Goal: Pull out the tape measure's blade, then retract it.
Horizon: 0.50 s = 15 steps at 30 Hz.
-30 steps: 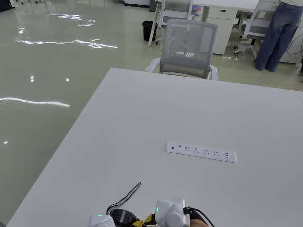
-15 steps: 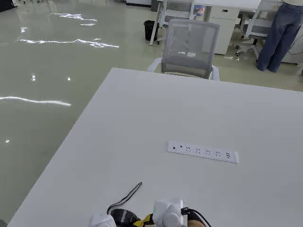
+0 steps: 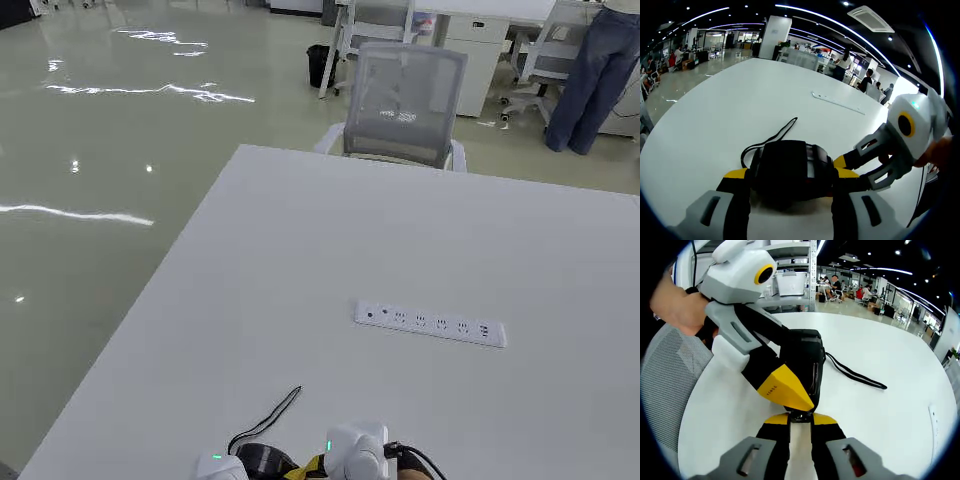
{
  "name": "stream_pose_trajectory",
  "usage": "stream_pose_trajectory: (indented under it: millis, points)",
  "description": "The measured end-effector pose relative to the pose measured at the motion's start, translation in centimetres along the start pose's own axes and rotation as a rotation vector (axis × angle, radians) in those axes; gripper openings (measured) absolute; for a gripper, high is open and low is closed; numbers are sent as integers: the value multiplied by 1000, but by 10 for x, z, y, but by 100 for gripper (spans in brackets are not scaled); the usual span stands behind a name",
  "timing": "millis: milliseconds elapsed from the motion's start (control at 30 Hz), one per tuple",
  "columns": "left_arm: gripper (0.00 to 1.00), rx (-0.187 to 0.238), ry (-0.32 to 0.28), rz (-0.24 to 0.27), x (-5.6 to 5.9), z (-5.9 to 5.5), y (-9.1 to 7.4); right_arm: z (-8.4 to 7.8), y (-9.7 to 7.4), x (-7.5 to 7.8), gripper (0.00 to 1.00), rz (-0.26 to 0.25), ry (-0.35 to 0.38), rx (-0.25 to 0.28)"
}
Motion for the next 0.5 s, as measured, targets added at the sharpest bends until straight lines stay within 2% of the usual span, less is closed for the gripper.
stream_pose_trajectory:
  millis: [233, 267, 500]
  points:
    - [64, -9, 31, 9, 2, -4, 3, -4, 4, -2, 14, -6, 3, 5]
    - [64, -5, 16, 5, 2, -5, 3, -4, 3, -1, 14, -7, 13, 10]
    - [64, -5, 9, 5, 2, -4, 2, -3, 3, -1, 15, -12, 4, 11]
Point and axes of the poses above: the centre of the closed fingertips' face, and the gripper's own axes: y roughly forward along the fingers, x roughly to its right, z roughly out of its top, the point moved 5 cm from there along -y, roughly backward along the fingers, and after that the axes turned 9 degrees about -x, right-handed, at the moved point
